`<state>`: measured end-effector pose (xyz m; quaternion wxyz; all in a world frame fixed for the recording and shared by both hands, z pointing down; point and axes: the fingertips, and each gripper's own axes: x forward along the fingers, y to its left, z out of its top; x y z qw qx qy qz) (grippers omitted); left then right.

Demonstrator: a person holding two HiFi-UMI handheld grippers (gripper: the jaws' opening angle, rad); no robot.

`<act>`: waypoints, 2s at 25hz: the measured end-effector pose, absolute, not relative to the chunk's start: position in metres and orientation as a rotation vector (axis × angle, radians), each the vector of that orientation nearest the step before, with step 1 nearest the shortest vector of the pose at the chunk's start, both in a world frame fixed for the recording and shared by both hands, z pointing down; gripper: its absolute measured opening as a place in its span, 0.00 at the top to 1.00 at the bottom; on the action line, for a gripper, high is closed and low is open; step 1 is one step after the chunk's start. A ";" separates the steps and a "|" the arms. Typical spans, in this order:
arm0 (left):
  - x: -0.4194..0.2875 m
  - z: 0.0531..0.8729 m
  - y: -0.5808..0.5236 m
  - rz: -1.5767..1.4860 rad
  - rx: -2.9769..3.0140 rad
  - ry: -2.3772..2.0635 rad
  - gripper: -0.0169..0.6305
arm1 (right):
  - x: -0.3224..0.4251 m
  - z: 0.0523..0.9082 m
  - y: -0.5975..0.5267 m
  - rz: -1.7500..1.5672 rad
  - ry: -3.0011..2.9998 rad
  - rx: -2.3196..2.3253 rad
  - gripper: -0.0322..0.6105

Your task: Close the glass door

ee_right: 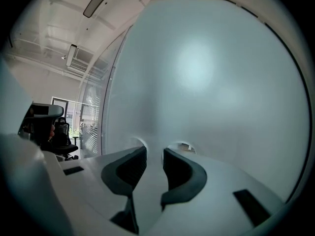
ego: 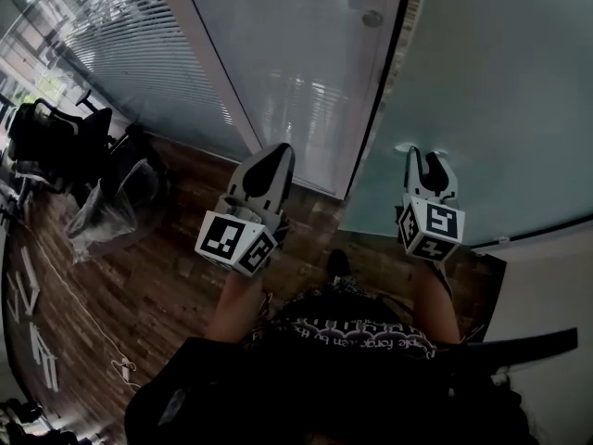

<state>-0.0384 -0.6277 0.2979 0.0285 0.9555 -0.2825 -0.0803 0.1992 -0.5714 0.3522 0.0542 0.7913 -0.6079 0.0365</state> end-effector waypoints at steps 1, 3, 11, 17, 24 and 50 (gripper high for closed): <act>-0.035 0.296 -0.632 -0.250 2.951 -0.871 0.97 | 0.201 0.351 -0.575 0.102 -1.850 2.405 0.78; -0.028 0.293 -0.641 -0.254 2.956 -0.869 0.97 | 0.206 0.351 -0.583 0.099 -1.847 2.409 0.78; -0.003 0.299 -0.678 -0.251 2.951 -0.883 0.97 | 0.227 0.357 -0.618 0.079 -1.860 2.408 0.78; 0.012 0.302 -0.695 -0.234 2.945 -0.891 0.97 | 0.244 0.357 -0.639 0.094 -1.862 2.411 0.78; 0.019 0.309 -0.712 -0.229 2.934 -0.918 0.97 | 0.260 0.364 -0.662 0.109 -1.848 2.420 0.78; 0.052 0.307 -0.753 -0.213 2.931 -0.918 0.97 | 0.294 0.357 -0.710 0.147 -1.872 2.406 0.78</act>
